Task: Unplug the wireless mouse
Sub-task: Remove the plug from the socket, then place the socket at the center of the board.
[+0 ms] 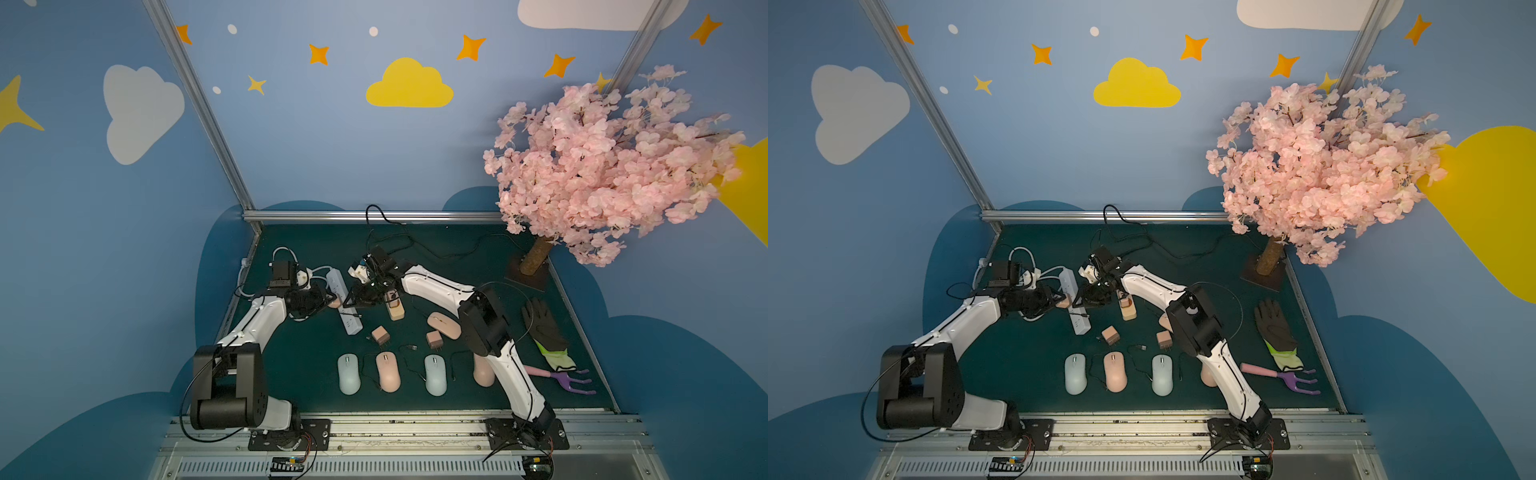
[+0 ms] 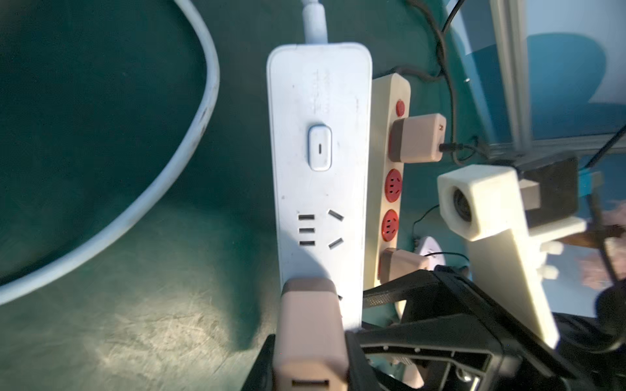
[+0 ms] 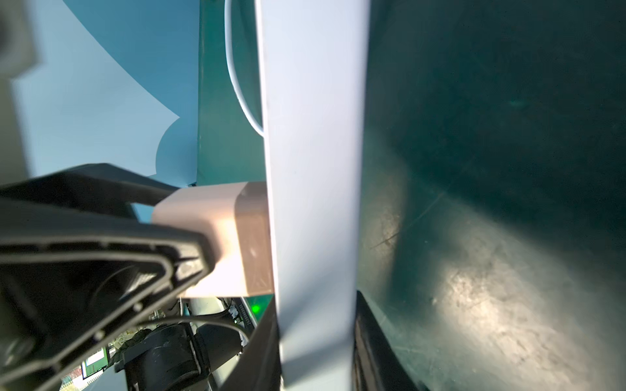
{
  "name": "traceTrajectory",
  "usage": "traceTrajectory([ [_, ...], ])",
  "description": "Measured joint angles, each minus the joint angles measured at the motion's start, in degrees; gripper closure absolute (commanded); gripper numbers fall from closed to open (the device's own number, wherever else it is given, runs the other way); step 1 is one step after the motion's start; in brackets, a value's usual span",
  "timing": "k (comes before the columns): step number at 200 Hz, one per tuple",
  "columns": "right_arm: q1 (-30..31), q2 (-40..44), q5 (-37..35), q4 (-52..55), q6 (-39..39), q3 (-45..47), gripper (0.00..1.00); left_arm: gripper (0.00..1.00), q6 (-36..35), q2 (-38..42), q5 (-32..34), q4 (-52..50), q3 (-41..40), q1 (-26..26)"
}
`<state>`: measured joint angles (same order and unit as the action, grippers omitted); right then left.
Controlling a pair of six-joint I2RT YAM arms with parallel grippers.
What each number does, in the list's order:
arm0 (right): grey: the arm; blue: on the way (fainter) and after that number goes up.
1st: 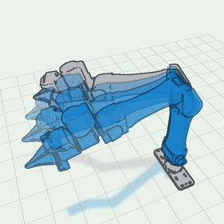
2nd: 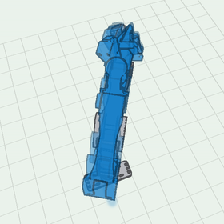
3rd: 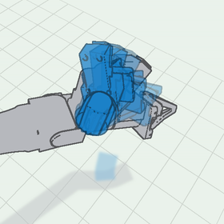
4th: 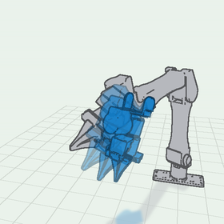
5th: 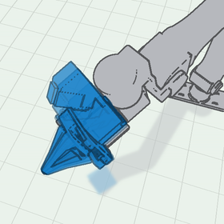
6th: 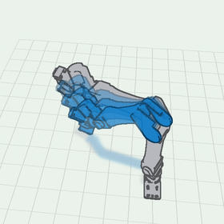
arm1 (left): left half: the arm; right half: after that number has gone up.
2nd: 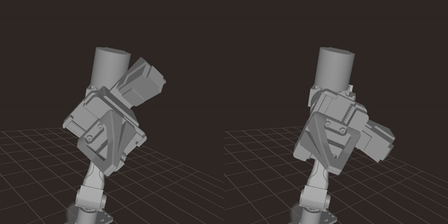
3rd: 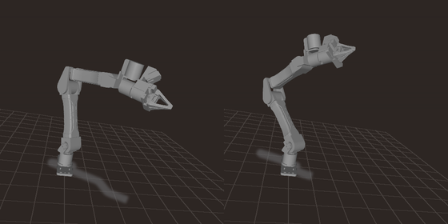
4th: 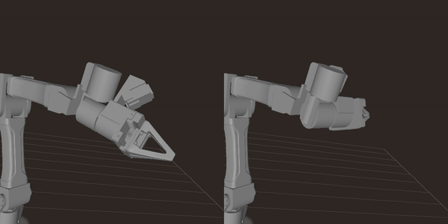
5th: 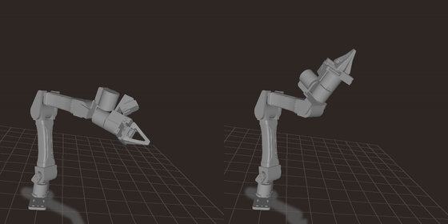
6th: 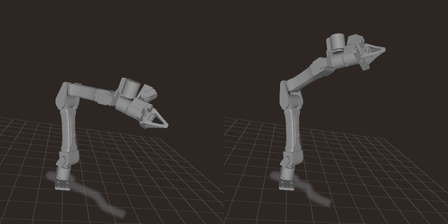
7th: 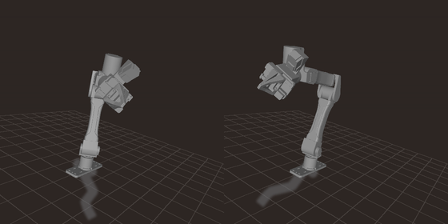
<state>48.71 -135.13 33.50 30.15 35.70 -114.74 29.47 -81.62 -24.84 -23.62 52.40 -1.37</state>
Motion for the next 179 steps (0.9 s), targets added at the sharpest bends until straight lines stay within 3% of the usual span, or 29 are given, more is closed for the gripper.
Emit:
traceTrajectory([
  [23, 0.0, 1.2, 0.1, 0.0, 0.0, -0.1, 1.0, 0.96, -1.2, 2.3, 3.7, -2.2, 1.7, 1.4],
  [60, 0.2, 2.3, -0.1, -1.6, 0.0, -0.1, 1.0, 0.96, 1.2, 4.1, -4.1, 0.9, -0.8, -3.3],
  [103, 0.4, 2.9, -0.7, 0.5, -0.4, -0.1, 1.0, 0.96, -1.7, 4.2, 5.5, -5.4, 3.9, 2.4],
  [148, 0.9, 3.4, -1.1, -1.3, -0.5, -0.1, 1.0, 0.96, 3.2, 7.1, -7.3, 0.5, -2.6, -6.1],
  [179, -0.1, 2.4, -8.3, 4.8, -0.6, -0.1, 1.0, 0.96, -0.5, 7.8, -1.7, -4.9, 3.3, -2.3],
])
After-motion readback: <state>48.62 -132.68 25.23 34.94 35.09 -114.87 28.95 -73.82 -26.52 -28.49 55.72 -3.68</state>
